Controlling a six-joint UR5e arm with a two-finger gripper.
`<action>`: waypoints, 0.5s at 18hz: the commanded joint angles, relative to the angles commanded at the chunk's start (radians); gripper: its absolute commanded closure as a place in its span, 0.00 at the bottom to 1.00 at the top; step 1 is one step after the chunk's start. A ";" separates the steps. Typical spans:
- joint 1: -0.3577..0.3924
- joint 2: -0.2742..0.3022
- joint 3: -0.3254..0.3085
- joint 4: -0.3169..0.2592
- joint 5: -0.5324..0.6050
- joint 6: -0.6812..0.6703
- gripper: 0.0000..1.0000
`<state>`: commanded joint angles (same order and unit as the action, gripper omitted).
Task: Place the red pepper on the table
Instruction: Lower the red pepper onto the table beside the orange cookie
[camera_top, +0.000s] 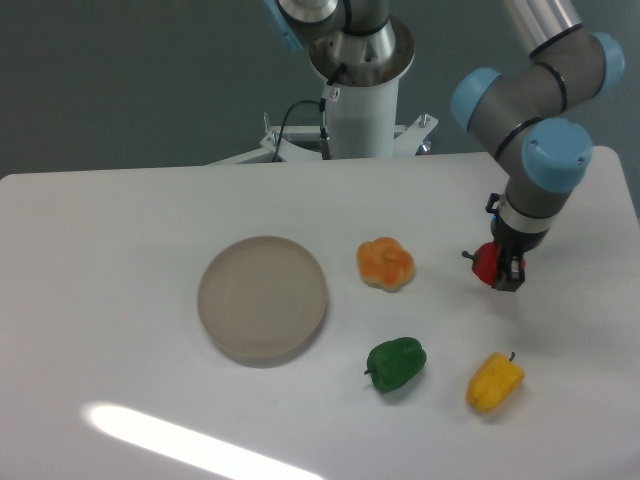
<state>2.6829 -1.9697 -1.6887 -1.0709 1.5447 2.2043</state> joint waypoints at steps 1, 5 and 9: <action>-0.005 0.000 -0.008 0.014 0.000 -0.003 0.42; -0.008 -0.002 -0.029 0.031 -0.002 -0.029 0.42; -0.011 -0.005 -0.042 0.052 -0.002 -0.032 0.42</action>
<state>2.6722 -1.9742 -1.7303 -1.0186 1.5432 2.1721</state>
